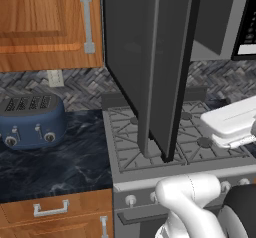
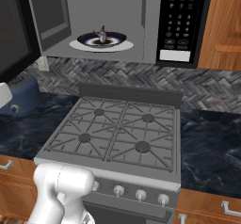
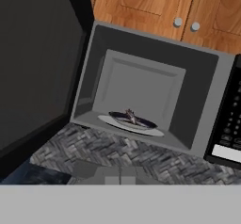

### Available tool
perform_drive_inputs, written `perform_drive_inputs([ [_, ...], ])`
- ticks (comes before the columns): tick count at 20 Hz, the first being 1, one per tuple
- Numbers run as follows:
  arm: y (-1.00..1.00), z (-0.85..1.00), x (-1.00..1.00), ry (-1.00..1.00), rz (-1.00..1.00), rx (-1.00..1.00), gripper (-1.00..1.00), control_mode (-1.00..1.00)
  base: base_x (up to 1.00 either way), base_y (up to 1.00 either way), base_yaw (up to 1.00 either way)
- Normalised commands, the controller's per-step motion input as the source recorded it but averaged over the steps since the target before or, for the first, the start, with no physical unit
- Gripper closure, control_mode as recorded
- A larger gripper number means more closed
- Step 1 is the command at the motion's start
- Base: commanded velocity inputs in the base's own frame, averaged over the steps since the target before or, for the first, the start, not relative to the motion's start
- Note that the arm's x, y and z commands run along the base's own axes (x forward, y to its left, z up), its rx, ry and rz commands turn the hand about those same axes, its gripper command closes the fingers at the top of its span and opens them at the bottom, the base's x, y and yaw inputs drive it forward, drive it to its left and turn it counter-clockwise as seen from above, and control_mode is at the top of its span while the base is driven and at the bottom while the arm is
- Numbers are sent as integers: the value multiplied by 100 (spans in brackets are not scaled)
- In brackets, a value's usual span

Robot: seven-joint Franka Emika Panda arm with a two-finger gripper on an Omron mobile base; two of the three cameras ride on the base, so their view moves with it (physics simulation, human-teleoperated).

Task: Transport the fish from the fridge to the microwave and turn on the microwave.

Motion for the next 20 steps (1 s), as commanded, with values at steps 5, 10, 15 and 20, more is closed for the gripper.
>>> perform_drive_inputs([
  [5,26,0,-20,-3,0,-5,100,-100,0,0,0],
  [10,28,0,-19,-2,0,-5,100,-100,0,0,0],
  [15,31,0,-23,-5,0,-6,100,-100,0,0,0],
  [20,25,0,-22,-6,0,-5,100,-100,0,0,0],
])
